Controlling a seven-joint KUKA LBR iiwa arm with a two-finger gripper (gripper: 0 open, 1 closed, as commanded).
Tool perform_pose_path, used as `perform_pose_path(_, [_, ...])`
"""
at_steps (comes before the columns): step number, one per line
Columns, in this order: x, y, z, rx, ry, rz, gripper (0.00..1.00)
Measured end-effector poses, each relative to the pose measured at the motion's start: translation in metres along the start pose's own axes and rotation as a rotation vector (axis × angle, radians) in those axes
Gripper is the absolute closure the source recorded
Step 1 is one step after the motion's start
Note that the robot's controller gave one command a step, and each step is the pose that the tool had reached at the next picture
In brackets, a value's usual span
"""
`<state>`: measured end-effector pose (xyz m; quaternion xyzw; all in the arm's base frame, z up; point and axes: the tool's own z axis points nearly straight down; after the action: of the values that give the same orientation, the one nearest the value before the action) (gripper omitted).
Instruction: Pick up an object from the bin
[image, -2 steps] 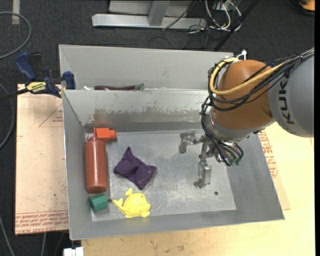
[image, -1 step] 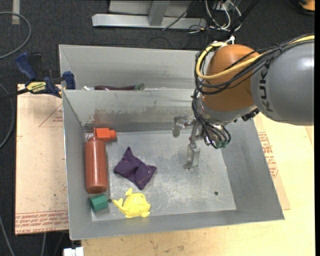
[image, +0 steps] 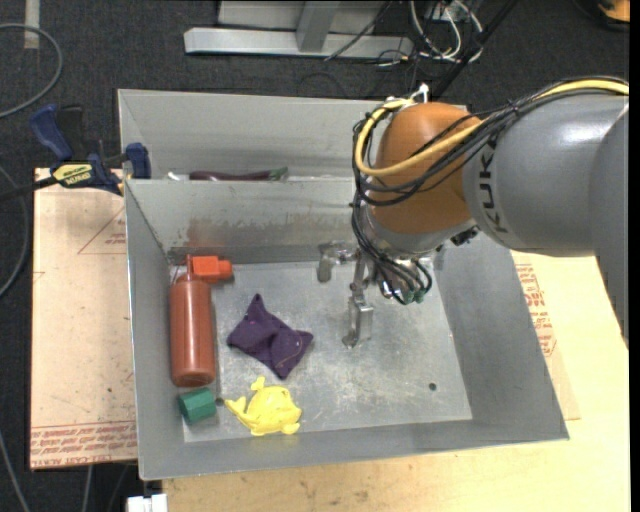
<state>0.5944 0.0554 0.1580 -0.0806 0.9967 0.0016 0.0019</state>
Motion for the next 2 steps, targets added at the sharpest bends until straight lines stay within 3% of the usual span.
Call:
perform_pose_path(1, [-0.03,0.013,0.024,-0.001,-0.002,0.008,0.0])
perform_pose_path(2, [0.026,0.062,0.073,-0.001,-0.001,-0.186,1.0])
